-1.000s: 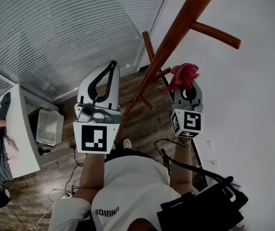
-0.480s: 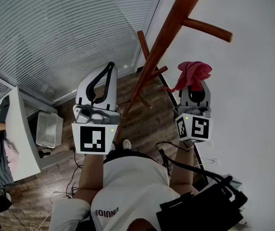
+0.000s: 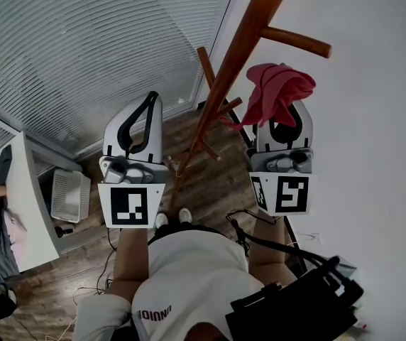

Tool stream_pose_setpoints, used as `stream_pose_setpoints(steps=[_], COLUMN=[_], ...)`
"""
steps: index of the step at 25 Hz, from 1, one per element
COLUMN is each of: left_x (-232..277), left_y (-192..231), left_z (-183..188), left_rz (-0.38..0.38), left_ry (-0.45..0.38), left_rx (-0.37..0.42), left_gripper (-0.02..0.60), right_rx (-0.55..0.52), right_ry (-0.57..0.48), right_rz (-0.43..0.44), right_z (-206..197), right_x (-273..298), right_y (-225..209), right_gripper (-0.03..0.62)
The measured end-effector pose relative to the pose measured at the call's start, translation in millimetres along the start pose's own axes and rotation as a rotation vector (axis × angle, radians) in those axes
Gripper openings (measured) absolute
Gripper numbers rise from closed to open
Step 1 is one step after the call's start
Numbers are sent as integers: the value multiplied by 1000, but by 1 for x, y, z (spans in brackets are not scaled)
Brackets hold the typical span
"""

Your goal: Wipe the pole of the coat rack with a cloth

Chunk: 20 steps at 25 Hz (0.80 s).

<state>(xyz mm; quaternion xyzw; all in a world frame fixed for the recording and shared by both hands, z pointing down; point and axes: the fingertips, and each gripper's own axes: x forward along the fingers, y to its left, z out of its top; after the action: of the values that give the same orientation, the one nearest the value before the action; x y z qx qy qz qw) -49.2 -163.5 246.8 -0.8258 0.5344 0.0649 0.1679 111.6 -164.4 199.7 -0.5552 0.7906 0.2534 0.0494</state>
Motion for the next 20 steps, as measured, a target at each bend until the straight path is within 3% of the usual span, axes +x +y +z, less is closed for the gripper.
stream_pose_setpoints(steps=[8,20], left_x=[-3,-3], left_y=[11,12], left_z=[2,1], left_rz=[25,34], left_ry=[-7,-5], left_rx=[14,3], left_gripper=[0,0], right_rx=[-64,-111], right_ry=[-99,-115], right_rz=[31,-20], right_z=[30,37], right_x=[16,24], right_y=[13,4], right_gripper=[86,86])
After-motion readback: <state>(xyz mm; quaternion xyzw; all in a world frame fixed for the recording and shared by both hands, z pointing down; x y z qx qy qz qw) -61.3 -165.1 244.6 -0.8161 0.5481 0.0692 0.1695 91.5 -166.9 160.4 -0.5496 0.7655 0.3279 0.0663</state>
